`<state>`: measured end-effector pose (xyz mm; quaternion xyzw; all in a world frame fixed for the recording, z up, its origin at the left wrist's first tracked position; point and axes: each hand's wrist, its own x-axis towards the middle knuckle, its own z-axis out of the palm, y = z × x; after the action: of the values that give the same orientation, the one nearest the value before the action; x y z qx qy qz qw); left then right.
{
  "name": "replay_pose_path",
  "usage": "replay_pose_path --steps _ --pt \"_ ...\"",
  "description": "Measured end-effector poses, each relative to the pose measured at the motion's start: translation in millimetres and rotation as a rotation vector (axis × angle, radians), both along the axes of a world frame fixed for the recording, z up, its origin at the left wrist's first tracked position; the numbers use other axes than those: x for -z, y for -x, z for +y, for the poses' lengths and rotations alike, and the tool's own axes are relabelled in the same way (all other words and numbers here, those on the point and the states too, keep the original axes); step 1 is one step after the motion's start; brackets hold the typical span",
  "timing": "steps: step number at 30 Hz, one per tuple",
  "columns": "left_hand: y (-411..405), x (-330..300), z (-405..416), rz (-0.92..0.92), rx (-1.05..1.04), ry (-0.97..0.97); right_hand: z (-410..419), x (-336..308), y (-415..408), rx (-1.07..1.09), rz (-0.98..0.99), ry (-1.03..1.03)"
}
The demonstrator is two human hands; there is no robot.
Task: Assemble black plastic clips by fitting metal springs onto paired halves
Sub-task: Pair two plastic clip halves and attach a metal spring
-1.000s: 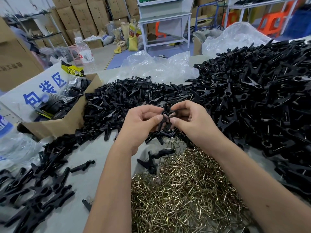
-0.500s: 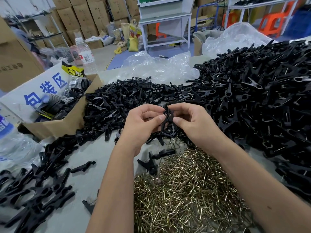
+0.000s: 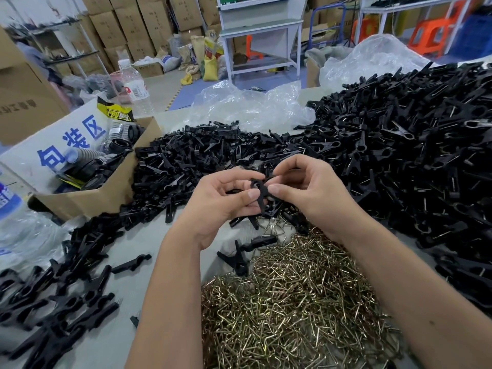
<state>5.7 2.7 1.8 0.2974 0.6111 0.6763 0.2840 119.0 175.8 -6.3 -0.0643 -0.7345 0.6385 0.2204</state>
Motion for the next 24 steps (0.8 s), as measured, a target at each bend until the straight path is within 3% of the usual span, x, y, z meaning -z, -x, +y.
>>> replay_pose_path --steps 3,6,9,12,15,19,24 --pt "1 0 -3 -0.012 -0.041 -0.01 -1 0 1 0.066 0.011 -0.022" --pt "7 0 -8 -0.002 -0.161 -0.069 -2 0 -1 0.168 -0.05 -0.425" --pt "14 2 -12 -0.003 -0.318 -0.148 -7 -2 -5 0.073 -0.194 -0.887" --pt "16 4 -12 -0.008 -0.397 -0.183 -20 -1 -3 -0.007 -0.335 -1.102" --pt "16 4 -11 -0.017 -0.418 -0.183 -31 -1 -1 -0.003 -0.397 -1.184" --pt "15 5 -10 0.025 -0.415 -0.151 -40 -5 1 -0.092 -0.45 -1.081" --pt "14 5 -10 0.054 -0.423 -0.147 -41 -2 1 -0.127 -0.302 -0.932"
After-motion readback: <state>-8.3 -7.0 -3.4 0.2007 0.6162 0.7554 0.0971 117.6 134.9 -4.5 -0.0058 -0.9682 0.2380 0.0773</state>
